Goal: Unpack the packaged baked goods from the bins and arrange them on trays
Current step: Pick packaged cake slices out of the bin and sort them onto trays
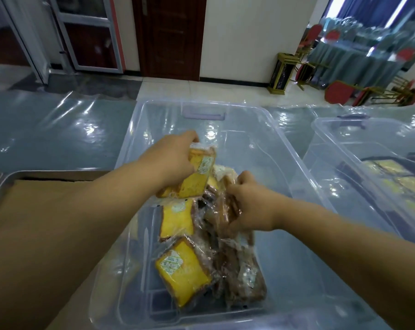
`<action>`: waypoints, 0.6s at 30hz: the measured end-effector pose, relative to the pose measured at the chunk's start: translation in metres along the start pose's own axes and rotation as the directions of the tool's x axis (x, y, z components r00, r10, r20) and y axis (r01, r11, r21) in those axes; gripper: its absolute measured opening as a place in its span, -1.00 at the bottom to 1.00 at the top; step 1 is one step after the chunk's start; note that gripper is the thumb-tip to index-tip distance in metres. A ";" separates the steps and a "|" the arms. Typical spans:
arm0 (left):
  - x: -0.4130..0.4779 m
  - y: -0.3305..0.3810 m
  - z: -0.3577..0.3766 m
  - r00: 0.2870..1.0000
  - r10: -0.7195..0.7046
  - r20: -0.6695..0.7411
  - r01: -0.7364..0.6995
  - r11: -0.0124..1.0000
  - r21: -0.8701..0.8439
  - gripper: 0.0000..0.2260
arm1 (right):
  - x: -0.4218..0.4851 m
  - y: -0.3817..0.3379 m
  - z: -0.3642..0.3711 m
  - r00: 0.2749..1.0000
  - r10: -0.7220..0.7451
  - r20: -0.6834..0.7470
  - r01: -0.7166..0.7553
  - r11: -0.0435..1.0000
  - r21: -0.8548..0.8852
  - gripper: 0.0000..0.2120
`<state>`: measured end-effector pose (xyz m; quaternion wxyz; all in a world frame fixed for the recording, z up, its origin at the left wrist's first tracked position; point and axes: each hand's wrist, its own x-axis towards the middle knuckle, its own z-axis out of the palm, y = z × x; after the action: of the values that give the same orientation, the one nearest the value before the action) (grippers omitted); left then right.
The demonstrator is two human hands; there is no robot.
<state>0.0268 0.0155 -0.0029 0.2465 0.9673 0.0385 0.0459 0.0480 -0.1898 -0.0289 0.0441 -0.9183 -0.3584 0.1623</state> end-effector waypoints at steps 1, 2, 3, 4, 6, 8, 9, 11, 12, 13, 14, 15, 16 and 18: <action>-0.004 0.000 -0.005 0.998 0.011 -0.060 -0.014 0.999 -0.051 -0.54 | -0.001 0.002 -0.008 0.998 0.016 -0.062 -0.013 0.999 0.040 -0.50; -0.008 0.000 -0.010 0.992 0.023 -0.125 -0.035 0.995 -0.088 -0.54 | -0.004 0.002 -0.015 0.992 0.034 -0.122 -0.024 0.996 0.084 -0.50; -0.014 -0.001 -0.016 0.981 0.038 -0.191 -0.059 0.992 -0.108 -0.55 | -0.007 0.002 -0.022 0.982 0.053 -0.182 -0.029 0.991 0.131 -0.51; -0.019 -0.002 -0.023 0.966 0.051 -0.254 -0.083 0.990 -0.118 -0.56 | -0.011 0.001 -0.028 0.969 0.072 -0.237 -0.030 0.984 0.174 -0.51; -0.033 -0.003 -0.038 0.929 0.062 -0.366 -0.119 0.984 -0.134 -0.57 | -0.020 -0.004 -0.038 0.935 0.094 -0.342 -0.019 0.976 0.217 -0.52; -0.048 -0.003 -0.056 0.887 0.065 -0.457 -0.150 0.977 -0.150 -0.58 | -0.029 -0.013 -0.047 0.886 0.104 -0.453 0.015 0.968 0.251 -0.53; -0.057 -0.004 -0.066 0.865 0.071 -0.496 -0.171 0.972 -0.161 -0.58 | -0.033 -0.020 -0.051 0.854 0.106 -0.509 0.040 0.963 0.267 -0.53; -0.076 -0.005 -0.085 0.821 0.075 -0.566 -0.217 0.958 -0.188 -0.59 | -0.042 -0.039 -0.059 0.784 0.100 -0.612 0.104 0.952 0.289 -0.52; -0.086 -0.007 -0.095 0.801 0.074 -0.595 -0.236 0.951 -0.199 -0.59 | -0.047 -0.051 -0.063 0.747 0.095 -0.658 0.142 0.944 0.298 -0.52; -0.097 -0.009 -0.105 0.782 0.072 -0.619 -0.249 0.947 -0.205 -0.58 | -0.051 -0.064 -0.067 0.709 0.091 -0.700 0.176 0.938 0.299 -0.53; -0.109 -0.013 -0.114 0.766 0.066 -0.640 -0.254 0.945 -0.206 -0.58 | -0.055 -0.077 -0.071 0.672 0.085 -0.736 0.199 0.936 0.289 -0.53; -0.121 -0.019 -0.124 0.753 0.057 -0.656 -0.255 0.944 -0.210 -0.58 | -0.058 -0.091 -0.074 0.639 0.077 -0.765 0.214 0.938 0.274 -0.53; -0.135 -0.026 -0.133 0.745 0.046 -0.666 -0.257 0.941 -0.222 -0.58 | -0.060 -0.107 -0.076 0.611 0.068 -0.789 0.233 0.937 0.262 -0.52; -0.163 -0.043 -0.150 0.742 0.032 -0.670 -0.268 0.930 -0.252 -0.57 | -0.064 -0.141 -0.079 0.568 0.045 -0.822 0.307 0.915 0.262 -0.51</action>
<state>-0.1535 0.1077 0.0960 0.3720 0.8334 0.0346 0.4073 -0.0607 -0.1257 0.0900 0.3911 -0.8325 -0.3280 -0.2154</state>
